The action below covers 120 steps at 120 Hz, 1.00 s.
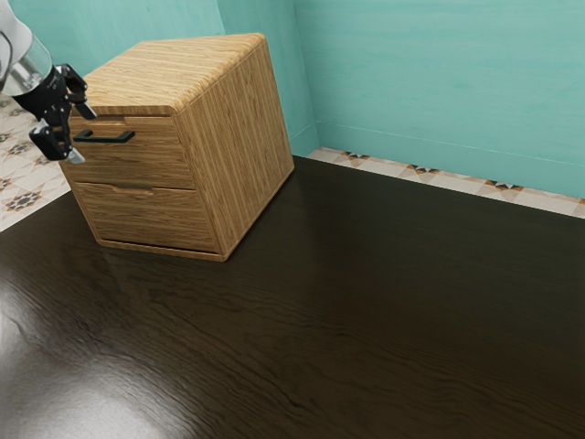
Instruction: Pull the drawer handle with one arm to open the drawer
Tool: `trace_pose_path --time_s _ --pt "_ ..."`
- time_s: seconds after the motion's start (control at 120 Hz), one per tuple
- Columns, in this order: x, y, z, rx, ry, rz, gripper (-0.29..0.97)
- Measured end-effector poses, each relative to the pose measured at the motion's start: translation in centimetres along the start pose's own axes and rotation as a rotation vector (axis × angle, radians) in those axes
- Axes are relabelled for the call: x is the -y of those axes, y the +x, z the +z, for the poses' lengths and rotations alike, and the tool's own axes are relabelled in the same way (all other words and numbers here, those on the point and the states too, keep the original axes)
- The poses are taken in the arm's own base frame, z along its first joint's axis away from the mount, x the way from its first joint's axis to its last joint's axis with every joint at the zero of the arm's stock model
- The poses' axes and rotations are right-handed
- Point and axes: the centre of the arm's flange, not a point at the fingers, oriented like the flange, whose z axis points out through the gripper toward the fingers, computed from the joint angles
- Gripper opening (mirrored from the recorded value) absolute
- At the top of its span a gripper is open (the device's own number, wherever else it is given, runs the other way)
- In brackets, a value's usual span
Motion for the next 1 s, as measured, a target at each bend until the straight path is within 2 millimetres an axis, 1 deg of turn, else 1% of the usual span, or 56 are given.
trace_pose_path --time_s 0.125,0.192,0.283,0.4,0.492,0.542,0.633,0.683,0.792,0.933,1.0 --pt "0.1 1.9 0.1 -0.016 0.003 -0.023 0.68" --pt "0.1 2.3 0.3 -0.019 0.007 -0.026 0.68" --pt "0.1 2.0 1.0 -0.016 0.016 -0.019 0.68" --pt "0.0 1.4 1.4 -0.010 0.020 -0.008 0.68" --pt "-0.1 1.5 1.7 -0.012 0.023 -0.007 0.68" --pt "-0.1 1.7 2.2 -0.013 0.030 -0.008 0.68" --pt "-0.3 1.7 4.0 -0.012 0.053 -0.006 0.68" --pt "-0.4 1.7 4.6 -0.012 0.060 -0.005 0.68" --pt "-0.4 1.7 5.0 -0.011 0.064 -0.003 0.68" --pt "-0.8 1.5 4.8 -0.008 0.054 0.003 0.68" --pt "-1.1 1.5 5.4 -0.007 0.054 0.004 0.68"
